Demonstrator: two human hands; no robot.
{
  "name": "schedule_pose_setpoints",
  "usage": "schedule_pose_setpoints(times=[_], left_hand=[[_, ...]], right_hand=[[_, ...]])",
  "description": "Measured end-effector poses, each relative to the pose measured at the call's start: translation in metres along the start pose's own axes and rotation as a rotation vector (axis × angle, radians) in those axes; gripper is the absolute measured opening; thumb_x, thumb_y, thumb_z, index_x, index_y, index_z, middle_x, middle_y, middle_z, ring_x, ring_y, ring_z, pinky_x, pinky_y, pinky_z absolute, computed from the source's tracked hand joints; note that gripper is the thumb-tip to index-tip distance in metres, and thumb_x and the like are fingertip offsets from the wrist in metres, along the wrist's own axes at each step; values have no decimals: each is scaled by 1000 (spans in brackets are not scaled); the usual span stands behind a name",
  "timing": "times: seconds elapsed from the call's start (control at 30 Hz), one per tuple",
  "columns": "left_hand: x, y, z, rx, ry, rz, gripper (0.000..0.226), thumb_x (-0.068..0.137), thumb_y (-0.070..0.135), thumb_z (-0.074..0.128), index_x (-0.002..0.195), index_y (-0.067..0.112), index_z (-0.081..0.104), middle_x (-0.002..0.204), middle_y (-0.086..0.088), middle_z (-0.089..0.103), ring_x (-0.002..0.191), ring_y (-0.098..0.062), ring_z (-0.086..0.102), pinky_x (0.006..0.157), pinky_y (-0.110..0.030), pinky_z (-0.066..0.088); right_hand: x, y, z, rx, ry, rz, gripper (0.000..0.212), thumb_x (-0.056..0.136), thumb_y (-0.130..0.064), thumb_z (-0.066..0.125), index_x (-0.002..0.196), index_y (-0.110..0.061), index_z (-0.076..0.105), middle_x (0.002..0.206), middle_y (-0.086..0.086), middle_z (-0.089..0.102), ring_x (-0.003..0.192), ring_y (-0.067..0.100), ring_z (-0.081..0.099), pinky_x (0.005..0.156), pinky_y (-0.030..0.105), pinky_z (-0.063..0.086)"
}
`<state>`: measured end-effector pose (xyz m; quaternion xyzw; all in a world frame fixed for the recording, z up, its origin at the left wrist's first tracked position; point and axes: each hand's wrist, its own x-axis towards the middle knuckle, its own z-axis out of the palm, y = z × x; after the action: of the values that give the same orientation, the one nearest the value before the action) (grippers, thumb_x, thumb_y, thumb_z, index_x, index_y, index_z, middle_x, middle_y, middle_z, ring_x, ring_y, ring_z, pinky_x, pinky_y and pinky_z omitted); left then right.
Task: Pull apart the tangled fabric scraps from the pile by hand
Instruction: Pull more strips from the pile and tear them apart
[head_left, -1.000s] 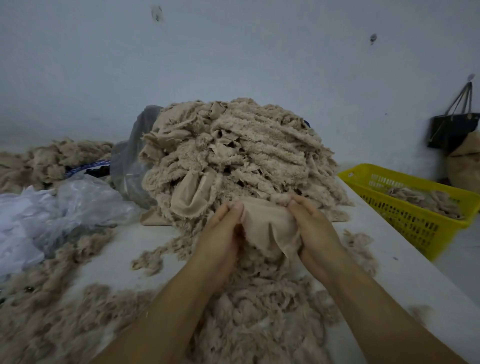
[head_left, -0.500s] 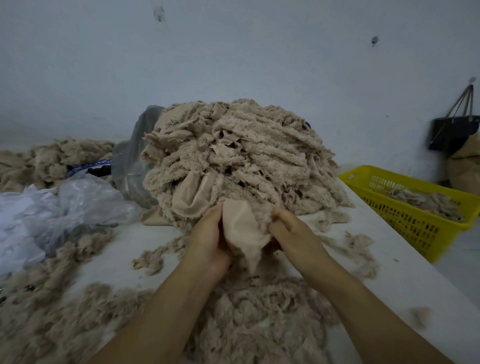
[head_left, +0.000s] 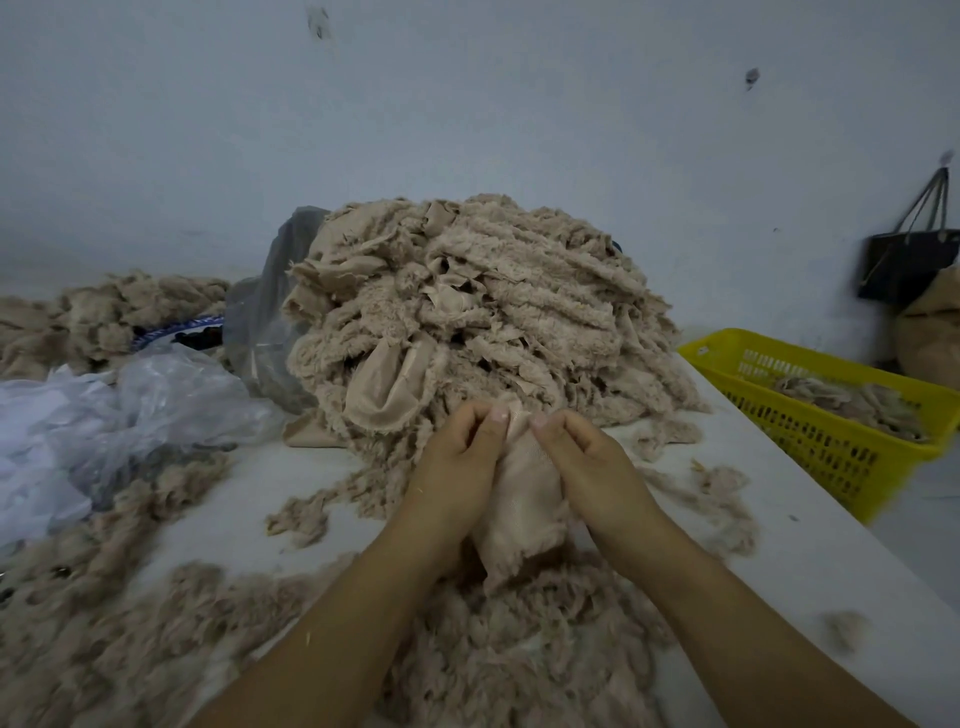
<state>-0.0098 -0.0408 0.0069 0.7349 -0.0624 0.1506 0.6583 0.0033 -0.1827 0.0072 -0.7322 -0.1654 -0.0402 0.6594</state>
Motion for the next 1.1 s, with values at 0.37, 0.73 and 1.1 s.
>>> schedule_pose_setpoints(times=[0.37,0.73,1.1], left_hand=[[-12,6,10,65,-280,-17,31,99,35,58,72,20,54,62,10,49,57,-3,44,54,-14,37],[-9,14,-13,-337,-532,-387,50,75,46,75,105,7,77,103,-18,74,92,-27,70,86,-37,55],[0,23,-32,-704,-467,-203,23,71,25,84,75,7,70,70,-11,68,61,-21,66,56,-28,56]], right_hand=[[1,-5,-7,91,36,179,36,99,-43,52,86,-10,60,84,9,64,77,18,62,70,30,50],[19,17,-18,3,525,148,39,104,-37,44,70,-19,39,56,-5,38,49,13,37,51,31,33],[13,13,-44,130,545,245,34,103,-22,45,73,-15,32,60,0,34,46,12,27,49,30,28]])
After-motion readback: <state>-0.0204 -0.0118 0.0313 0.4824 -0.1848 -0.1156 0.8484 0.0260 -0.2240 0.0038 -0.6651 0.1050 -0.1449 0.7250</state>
